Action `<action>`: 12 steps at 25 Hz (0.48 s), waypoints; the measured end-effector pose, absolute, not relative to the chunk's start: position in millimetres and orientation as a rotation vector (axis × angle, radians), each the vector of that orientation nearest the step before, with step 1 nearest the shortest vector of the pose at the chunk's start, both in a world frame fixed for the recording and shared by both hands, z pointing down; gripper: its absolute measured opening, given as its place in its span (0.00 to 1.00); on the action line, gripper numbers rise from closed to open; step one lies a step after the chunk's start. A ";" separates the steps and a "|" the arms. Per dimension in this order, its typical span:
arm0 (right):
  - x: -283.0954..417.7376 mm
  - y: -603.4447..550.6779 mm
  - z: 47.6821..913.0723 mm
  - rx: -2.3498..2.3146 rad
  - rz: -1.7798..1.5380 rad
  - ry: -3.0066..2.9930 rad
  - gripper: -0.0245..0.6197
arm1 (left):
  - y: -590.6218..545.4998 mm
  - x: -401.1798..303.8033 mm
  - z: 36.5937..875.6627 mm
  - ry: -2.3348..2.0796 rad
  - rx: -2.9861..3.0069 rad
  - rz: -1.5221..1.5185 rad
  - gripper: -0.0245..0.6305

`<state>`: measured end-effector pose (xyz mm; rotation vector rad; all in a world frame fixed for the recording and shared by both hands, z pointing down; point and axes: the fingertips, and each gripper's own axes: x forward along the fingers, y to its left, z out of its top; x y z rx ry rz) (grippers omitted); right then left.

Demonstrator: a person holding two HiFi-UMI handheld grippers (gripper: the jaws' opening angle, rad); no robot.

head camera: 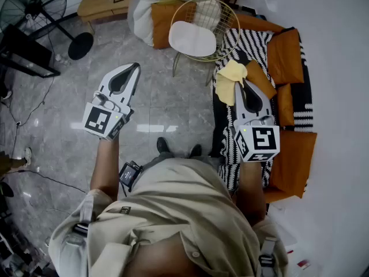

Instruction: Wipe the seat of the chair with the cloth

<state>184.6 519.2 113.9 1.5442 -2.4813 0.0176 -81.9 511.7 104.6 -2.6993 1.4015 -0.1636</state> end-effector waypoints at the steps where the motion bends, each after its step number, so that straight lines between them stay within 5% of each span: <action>1: 182.6 518.1 114.1 1.545 0.018 -2.480 0.10 | 510.7 -84.0 104.9 1.400 -2.701 -0.162 0.06; 12: 156.8 515.3 119.1 1.568 0.026 -2.455 0.10 | 503.4 -107.9 113.7 1.371 -2.734 -0.148 0.06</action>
